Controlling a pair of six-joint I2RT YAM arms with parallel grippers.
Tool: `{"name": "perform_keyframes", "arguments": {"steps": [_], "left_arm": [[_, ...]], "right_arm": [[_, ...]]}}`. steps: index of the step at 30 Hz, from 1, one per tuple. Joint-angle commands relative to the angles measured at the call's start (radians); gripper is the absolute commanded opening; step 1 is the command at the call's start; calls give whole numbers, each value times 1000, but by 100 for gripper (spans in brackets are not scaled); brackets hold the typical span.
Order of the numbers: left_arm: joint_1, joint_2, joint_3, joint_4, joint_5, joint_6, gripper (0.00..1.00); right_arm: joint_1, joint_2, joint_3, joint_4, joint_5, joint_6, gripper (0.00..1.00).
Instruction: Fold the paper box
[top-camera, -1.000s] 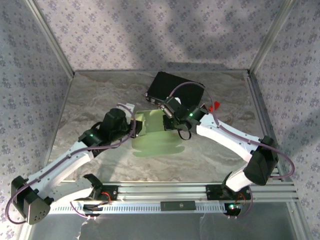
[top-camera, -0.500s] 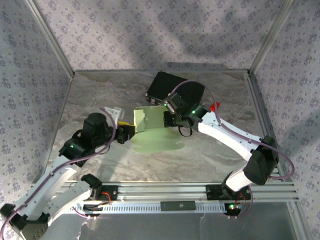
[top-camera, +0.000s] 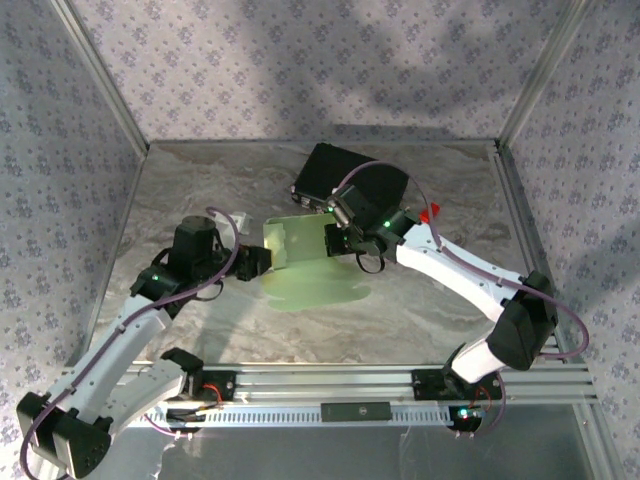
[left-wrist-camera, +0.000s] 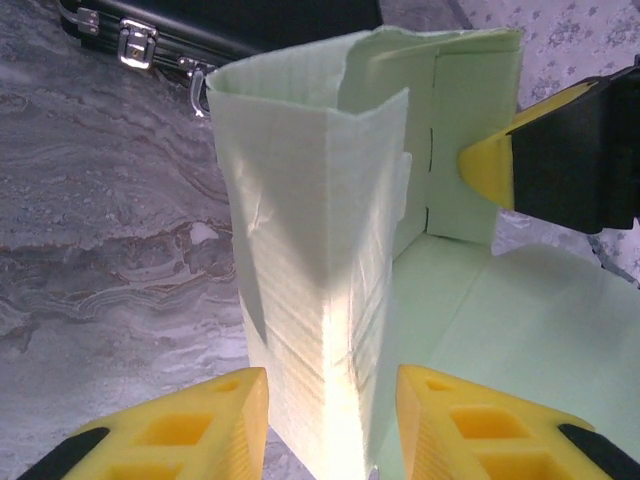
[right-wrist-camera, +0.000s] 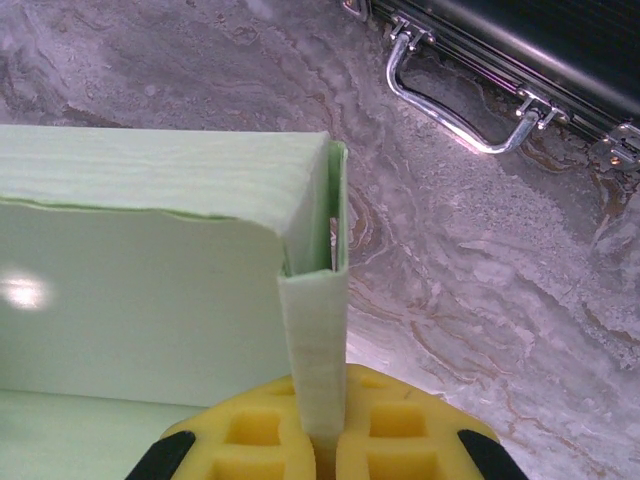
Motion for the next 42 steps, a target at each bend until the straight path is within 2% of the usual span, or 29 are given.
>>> {"name": "perform_keyframes", "arguments": {"steps": [1, 8, 15, 21, 24, 26, 30, 34, 39, 41, 42], "left_arm": [[7, -3, 0, 60, 28, -14, 37], [5, 22, -10, 76, 38, -12, 33], [-20, 22, -12, 95, -14, -22, 21], [-103, 32, 8, 37, -179, 18, 20], [-143, 33, 19, 14, -272, 30, 11], [-182, 42, 31, -2, -363, 35, 0], [-299, 61, 47, -21, -589, 50, 0], [-387, 73, 56, -29, -740, 65, 0], [-470, 66, 58, -21, -841, 109, 0], [-475, 57, 63, -28, -841, 124, 0], [-464, 47, 63, -25, -822, 127, 4]], "right_arm": [[-6, -6, 16, 7, -19, -18, 0], [-6, -3, 17, 14, -30, -10, 0], [1, 0, 28, 13, -30, -7, 0], [27, 11, 41, 9, -18, 2, 0], [36, 14, 49, 1, -6, 5, 0], [43, 17, 56, -5, 5, 9, 0], [65, 17, 68, -23, 43, 20, 0], [77, 23, 73, -34, 67, 27, 0], [80, 21, 68, -30, 73, 27, 0], [80, 15, 61, -24, 73, 25, 0], [80, 12, 58, -18, 71, 22, 0]]}}
